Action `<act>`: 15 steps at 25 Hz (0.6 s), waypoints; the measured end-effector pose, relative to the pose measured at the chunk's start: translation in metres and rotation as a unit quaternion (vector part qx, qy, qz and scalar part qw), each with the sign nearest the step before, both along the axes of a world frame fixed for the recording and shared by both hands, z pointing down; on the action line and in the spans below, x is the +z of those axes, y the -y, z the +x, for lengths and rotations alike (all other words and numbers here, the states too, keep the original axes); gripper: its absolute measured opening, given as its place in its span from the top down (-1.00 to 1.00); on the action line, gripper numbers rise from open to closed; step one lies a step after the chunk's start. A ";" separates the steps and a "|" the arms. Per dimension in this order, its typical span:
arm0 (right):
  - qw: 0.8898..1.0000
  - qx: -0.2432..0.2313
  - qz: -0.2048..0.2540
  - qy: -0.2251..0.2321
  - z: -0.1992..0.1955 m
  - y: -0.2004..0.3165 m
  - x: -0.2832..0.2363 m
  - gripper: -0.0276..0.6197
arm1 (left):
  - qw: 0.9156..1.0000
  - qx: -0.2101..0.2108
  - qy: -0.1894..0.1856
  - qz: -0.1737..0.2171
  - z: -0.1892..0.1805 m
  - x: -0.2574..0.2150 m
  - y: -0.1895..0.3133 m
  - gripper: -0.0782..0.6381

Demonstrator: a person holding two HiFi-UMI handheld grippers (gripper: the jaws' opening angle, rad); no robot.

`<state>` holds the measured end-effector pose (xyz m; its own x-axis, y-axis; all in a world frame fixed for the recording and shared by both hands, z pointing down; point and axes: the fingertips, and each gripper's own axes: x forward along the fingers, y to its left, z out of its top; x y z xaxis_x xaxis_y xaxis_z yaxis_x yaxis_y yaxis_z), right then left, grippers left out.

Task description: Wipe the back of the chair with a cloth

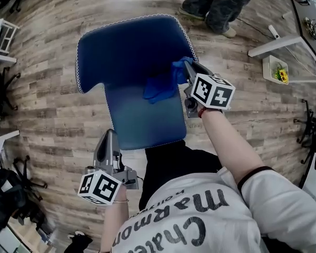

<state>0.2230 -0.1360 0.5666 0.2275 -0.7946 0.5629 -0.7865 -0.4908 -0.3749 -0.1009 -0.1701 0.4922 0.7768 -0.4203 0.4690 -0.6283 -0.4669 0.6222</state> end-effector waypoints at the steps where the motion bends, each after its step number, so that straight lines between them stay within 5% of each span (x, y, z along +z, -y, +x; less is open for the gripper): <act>1: 1.000 -0.010 -0.001 0.001 -0.007 0.009 0.004 0.70 | 1.000 -0.005 0.004 -0.003 -0.005 0.003 0.003 0.76; 8: 0.994 -0.104 0.007 0.017 -0.074 0.091 0.025 0.70 | 0.998 -0.048 0.022 -0.024 -0.048 0.023 0.036 0.76; 15: 0.978 -0.206 0.007 0.040 -0.166 0.164 0.043 0.70 | 0.996 -0.070 0.034 -0.032 -0.078 0.036 0.072 0.76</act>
<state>0.0573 -0.2997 0.6097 -0.1568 -0.8175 0.5542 -0.8844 -0.1335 -0.4472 -0.1790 -0.2420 0.5279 0.6780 -0.4896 0.5483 -0.7264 -0.3323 0.6016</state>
